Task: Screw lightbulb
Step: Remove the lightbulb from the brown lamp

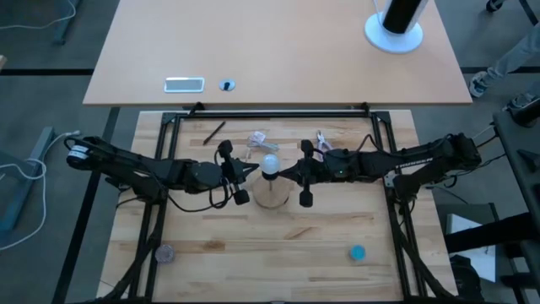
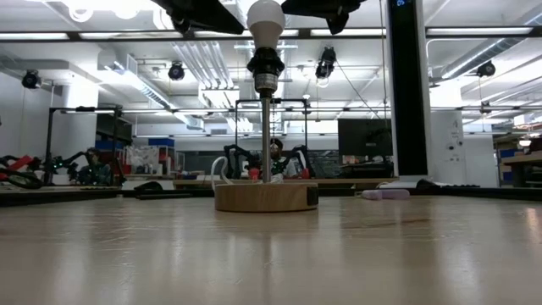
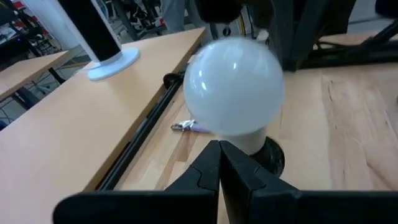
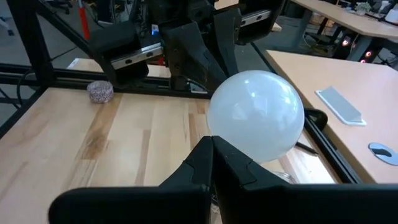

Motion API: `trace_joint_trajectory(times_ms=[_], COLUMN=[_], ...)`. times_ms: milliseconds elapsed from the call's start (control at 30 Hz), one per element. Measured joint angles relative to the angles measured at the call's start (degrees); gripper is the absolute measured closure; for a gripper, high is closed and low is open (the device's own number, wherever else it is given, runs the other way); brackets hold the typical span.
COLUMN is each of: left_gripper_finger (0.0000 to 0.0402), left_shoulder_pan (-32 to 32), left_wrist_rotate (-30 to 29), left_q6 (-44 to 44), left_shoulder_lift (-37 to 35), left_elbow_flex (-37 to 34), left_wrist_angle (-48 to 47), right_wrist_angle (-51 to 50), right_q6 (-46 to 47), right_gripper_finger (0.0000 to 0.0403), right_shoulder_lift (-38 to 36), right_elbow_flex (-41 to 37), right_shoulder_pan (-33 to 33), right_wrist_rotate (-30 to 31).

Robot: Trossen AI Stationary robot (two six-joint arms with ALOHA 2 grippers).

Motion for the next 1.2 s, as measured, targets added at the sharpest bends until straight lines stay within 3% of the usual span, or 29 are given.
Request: trace_joint_trajectory(times_ms=[133, 633, 800, 1067, 1200], left_gripper_finger=[0.0401, 0.0401, 0.0401, 0.0401, 0.0401], left_shoulder_pan=[0.0, 1.54, 1.64, 1.32, 0.65], left_wrist_rotate=[-2.75, -3.01, -2.64, -1.03, -0.63], left_q6=[0.02, 1.87, 6.83, 6.55, 5.66], left_shoulder_lift=[-0.48, 0.43, 1.86, 1.84, 1.34], left_elbow_flex=[0.0, 0.02, 0.02, 0.02, 0.0], left_wrist_angle=[-1.36, 1.81, 6.39, 6.47, 5.81], right_wrist_angle=[0.08, 2.93, 2.59, 1.61, 0.16], right_q6=[-0.07, -3.16, -3.49, -3.57, -3.62], right_gripper_finger=[0.0403, 0.0403, 0.0403, 0.0403, 0.0403], right_shoulder_lift=[-0.08, -0.02, -0.02, -0.02, -0.09], right_elbow_flex=[0.0, -0.04, -0.04, -0.04, -0.04], right_shoulder_pan=[0.0, -0.47, -0.59, -0.59, -0.63], right_wrist_rotate=[0.03, 0.31, 3.95, 4.6, 9.51])
